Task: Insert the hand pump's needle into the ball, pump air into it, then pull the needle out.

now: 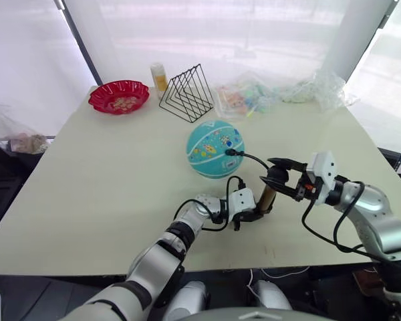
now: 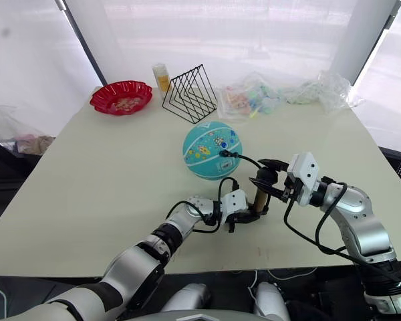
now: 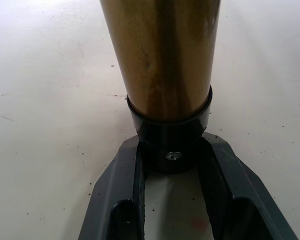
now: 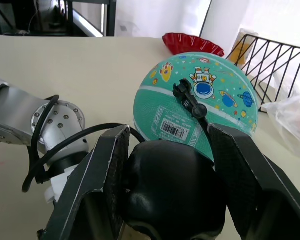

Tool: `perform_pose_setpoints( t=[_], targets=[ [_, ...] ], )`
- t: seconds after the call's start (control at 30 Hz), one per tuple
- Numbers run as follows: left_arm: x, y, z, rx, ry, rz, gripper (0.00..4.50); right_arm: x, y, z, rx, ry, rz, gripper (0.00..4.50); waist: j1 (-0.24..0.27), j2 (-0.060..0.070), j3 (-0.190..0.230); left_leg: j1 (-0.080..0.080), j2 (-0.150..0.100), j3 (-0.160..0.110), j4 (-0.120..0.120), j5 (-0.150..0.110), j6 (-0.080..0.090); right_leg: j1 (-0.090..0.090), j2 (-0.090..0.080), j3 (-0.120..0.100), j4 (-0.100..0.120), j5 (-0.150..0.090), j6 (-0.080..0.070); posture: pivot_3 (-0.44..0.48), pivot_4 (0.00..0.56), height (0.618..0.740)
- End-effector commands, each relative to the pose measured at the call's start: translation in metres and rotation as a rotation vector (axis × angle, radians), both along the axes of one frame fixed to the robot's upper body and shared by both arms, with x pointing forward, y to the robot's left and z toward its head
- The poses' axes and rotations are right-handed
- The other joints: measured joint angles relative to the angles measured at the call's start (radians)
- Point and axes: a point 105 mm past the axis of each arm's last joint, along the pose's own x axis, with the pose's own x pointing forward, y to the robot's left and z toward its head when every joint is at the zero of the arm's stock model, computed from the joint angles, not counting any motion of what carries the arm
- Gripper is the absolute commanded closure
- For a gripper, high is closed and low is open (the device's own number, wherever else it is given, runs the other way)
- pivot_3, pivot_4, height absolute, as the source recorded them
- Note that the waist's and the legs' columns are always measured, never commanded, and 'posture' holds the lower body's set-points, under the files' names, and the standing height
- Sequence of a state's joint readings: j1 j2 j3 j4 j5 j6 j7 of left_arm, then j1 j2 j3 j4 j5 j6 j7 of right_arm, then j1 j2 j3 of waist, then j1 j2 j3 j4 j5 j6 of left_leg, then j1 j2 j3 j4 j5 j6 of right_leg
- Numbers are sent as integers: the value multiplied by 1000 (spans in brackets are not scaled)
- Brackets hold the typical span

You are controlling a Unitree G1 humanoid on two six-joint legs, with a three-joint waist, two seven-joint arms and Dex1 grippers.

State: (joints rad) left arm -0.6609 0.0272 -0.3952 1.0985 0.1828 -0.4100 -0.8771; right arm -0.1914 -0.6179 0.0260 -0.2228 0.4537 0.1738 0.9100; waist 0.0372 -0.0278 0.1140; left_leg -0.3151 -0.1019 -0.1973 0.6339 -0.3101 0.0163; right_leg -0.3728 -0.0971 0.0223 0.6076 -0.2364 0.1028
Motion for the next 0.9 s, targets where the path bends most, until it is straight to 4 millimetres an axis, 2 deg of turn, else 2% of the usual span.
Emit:
perform_pose_setpoints(
  t=[0.03,0.1,0.13,0.27,0.33,0.5,0.67,0.73,0.8,0.87,0.9],
  targets=[
    [-39,54,-77,265,243,89,3387,-4,-1,46,61,-98,38,2473,1,1,3,-1,0,0,0,0,0,0,0,0,0,0,0,0,150,740],
    [-39,54,-77,262,247,93,3387,-6,-1,55,76,-109,43,2473,2,4,8,-1,0,1,0,0,0,0,-1,0,0,0,0,0,150,740],
    [-40,54,-78,264,250,91,3387,-7,-3,66,96,-128,47,2473,4,6,8,-3,-1,1,0,0,0,-2,-2,0,0,0,0,0,150,740],
    [-42,55,-80,275,256,82,3387,-16,-19,134,186,-262,47,2473,5,13,15,-11,-1,0,3,1,2,-9,-2,-2,0,2,-1,0,150,740],
    [-42,55,-80,276,256,82,3387,-21,-24,154,211,-295,46,2473,6,14,17,-12,-2,1,4,3,4,-9,-3,-2,0,3,-1,0,150,740],
    [-43,56,-80,279,257,77,3387,-25,-29,177,293,-316,33,2473,6,10,20,-13,-2,0,4,3,4,-9,-4,-4,0,3,-1,0,150,740],
    [-44,57,-82,285,261,77,3387,-19,-19,124,162,-182,35,2473,7,6,17,-13,-2,0,4,3,4,-8,-5,-6,-1,2,-1,0,150,740],
    [-44,57,-82,284,261,77,3387,-18,-17,113,147,-161,33,2473,5,3,14,-13,-2,1,4,3,4,-8,-5,-5,-1,2,-1,0,150,740],
    [-44,57,-82,286,260,75,3387,-13,-14,85,110,-90,18,2473,4,2,13,-12,-2,1,4,3,4,-8,-5,-5,-1,2,-1,0,150,740],
    [-44,58,-81,287,258,74,3387,-5,-10,31,25,31,-4,2478,2,2,8,-11,-1,0,3,1,0,-7,-4,-5,-1,2,-1,0,150,740],
    [-44,58,-81,288,256,74,3387,-2,-8,13,16,73,-17,2482,0,0,3,-10,0,0,2,1,0,-7,-3,-5,-1,2,-1,0,150,740]
  ],
)
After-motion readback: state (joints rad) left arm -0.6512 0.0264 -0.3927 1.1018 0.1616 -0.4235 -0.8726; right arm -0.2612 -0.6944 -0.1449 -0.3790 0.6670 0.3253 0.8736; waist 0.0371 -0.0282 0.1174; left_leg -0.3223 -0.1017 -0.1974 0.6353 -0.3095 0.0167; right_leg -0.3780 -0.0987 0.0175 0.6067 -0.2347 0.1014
